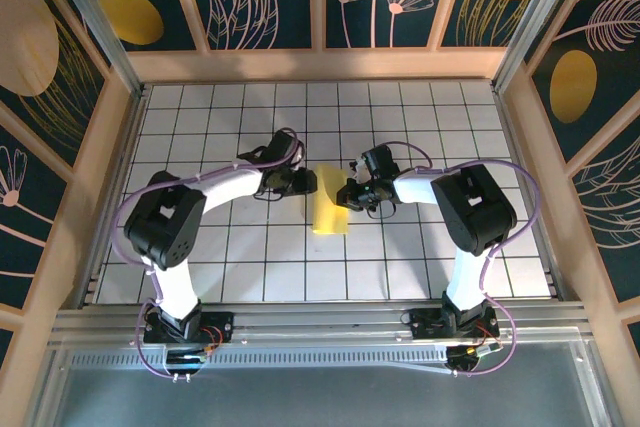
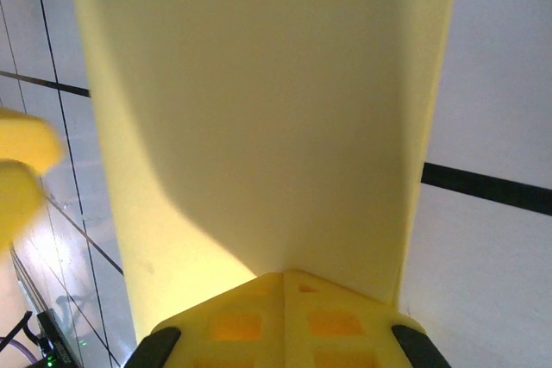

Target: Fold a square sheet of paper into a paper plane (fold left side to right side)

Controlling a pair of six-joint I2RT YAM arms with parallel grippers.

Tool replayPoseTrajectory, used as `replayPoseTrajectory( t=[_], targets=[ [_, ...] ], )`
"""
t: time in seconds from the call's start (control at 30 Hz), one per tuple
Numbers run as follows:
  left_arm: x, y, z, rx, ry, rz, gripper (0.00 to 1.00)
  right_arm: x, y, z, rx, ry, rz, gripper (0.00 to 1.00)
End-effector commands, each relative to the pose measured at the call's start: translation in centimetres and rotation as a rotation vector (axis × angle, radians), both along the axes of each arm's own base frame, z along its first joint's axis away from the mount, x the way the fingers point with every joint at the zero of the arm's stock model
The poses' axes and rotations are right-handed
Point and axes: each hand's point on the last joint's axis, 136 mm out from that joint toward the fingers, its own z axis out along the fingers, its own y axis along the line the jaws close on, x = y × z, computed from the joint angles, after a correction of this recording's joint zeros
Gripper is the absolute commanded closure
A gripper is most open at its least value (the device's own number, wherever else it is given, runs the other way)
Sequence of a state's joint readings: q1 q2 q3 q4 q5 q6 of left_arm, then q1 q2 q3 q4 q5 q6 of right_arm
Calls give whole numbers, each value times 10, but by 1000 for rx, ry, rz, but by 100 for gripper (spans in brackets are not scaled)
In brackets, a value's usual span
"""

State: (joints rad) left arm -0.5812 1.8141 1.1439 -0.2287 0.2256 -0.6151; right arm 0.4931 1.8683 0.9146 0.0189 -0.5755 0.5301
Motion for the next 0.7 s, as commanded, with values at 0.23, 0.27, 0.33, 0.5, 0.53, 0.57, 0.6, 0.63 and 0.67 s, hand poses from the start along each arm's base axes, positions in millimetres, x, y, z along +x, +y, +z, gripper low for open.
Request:
replayPoseTrajectory(
  t=[0.23, 0.27, 0.33, 0.5, 0.53, 0.57, 0.6, 0.63, 0.67],
  targets=[
    [-19, -52, 9, -306, 39, -186, 91, -22, -31, -51, -199, 101, -33, 100],
    [-20, -52, 4, -305, 48, -185, 92, -22, -31, -51, -199, 101, -34, 100],
    [-20, -51, -7, -293, 60, -186, 94, -23, -31, -52, -198, 101, -33, 100],
    [-21, -46, -33, -247, 95, -170, 98, -24, -31, -52, -201, 103, -33, 100],
    [-21, -45, -37, -237, 99, -164, 98, -23, -31, -51, -202, 103, -34, 100],
    [-21, -43, -40, -228, 101, -157, 98, -24, -31, -52, -205, 102, -33, 100],
    [-21, -42, -44, -218, 102, -153, 98, -24, -31, -52, -206, 105, -33, 100],
    [-21, -40, -46, -209, 101, -148, 98, -24, -32, -52, -208, 104, -32, 100],
    [-21, -38, -49, -202, 105, -142, 98, -25, -32, -53, -211, 106, -32, 100]
  ],
)
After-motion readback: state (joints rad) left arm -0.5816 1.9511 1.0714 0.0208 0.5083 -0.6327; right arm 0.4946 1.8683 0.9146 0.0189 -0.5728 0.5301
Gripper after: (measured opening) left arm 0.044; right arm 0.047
